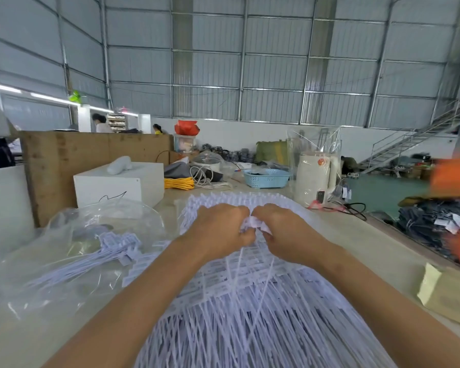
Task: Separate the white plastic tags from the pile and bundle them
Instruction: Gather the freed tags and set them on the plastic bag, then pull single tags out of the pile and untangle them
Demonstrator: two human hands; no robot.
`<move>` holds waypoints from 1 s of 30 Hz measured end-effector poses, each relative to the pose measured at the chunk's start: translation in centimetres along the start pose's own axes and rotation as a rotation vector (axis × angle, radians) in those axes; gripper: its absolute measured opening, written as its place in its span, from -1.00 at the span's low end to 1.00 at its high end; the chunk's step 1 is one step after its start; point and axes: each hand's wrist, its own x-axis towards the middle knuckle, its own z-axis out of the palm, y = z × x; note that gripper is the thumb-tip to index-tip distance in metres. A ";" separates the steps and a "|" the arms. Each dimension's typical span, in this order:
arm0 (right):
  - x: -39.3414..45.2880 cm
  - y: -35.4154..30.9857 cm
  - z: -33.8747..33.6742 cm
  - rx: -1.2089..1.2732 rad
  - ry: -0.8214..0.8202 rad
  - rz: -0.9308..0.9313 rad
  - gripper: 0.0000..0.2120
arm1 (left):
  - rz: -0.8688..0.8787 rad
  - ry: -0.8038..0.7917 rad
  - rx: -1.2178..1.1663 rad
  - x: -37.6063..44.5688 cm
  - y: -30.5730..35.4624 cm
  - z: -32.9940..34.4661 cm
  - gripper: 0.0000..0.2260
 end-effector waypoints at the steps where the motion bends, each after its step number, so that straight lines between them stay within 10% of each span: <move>1: 0.1 -0.4 0.1 -0.056 -0.007 0.011 -0.78 | 0.011 -0.007 -0.004 -0.1 0.4 0.2 -0.87; 8: -0.8 -1.4 0.5 -0.544 -0.032 -0.073 -0.72 | 0.103 -0.092 0.131 -0.9 1.2 -0.9 -0.77; 15: -1.5 0.8 -0.4 -0.366 0.024 -0.345 -0.70 | 0.183 -0.134 0.089 -2.1 2.3 -2.4 -0.68; 18: -2.5 6.8 -3.2 -0.289 0.063 0.029 -0.63 | 0.304 -0.197 -0.330 -4.6 1.7 -4.1 -0.70; 23: -4.9 11.4 -6.6 0.606 0.540 0.530 -0.66 | 0.097 0.079 -0.324 -3.3 -2.5 -5.0 -0.67; 30: -2.3 6.5 -5.5 1.197 0.131 0.320 -0.87 | 0.004 -0.236 -0.313 0.8 -2.5 2.9 -0.59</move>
